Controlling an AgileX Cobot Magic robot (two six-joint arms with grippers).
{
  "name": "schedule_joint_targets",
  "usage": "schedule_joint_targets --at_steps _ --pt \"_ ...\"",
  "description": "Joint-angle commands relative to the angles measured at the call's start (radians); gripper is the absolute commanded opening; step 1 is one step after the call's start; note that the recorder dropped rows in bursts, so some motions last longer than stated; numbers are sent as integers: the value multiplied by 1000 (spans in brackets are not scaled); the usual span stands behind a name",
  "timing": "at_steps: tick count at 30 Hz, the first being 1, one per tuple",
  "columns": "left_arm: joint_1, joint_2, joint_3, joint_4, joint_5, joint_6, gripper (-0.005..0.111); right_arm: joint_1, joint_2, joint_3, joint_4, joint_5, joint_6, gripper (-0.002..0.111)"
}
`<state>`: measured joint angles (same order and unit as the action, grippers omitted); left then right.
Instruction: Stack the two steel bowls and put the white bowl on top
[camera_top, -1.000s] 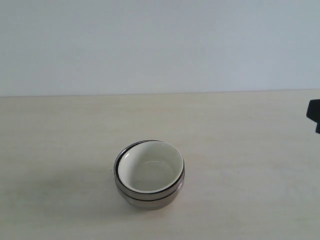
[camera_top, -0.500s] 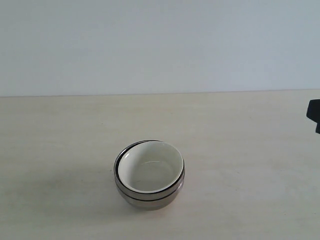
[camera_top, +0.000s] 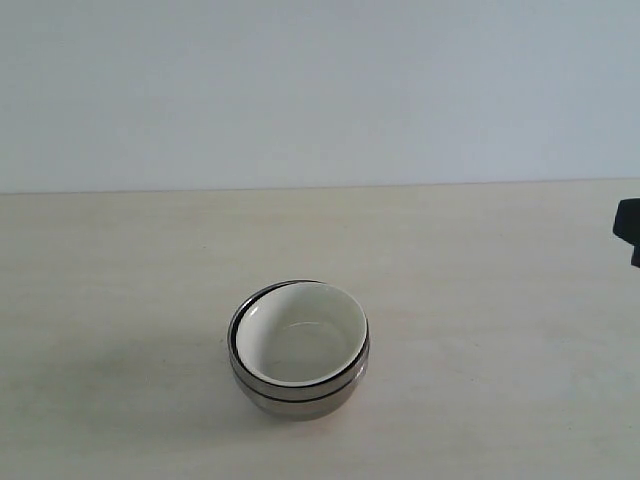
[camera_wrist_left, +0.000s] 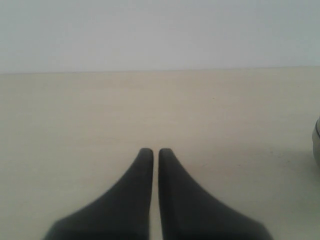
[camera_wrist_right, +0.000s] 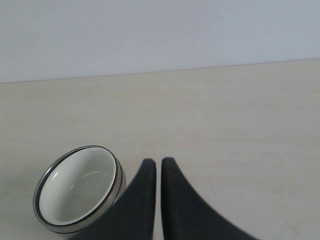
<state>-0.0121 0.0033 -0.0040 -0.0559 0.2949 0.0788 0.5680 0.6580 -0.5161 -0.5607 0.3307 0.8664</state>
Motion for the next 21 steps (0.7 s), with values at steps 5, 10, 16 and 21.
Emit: schedule_joint_targets --at_steps 5,10,16,21 --pt "1 -3 4 2 1 -5 4 0 -7 5 -11 -8 -5 0" --pt "1 -3 4 2 1 -5 4 0 -7 5 -13 -10 -5 0" --pt "1 -3 4 2 1 -5 4 0 -7 5 -13 -12 -5 0" --pt "1 -3 4 2 1 -5 4 -16 -28 18 -27 -11 -12 0"
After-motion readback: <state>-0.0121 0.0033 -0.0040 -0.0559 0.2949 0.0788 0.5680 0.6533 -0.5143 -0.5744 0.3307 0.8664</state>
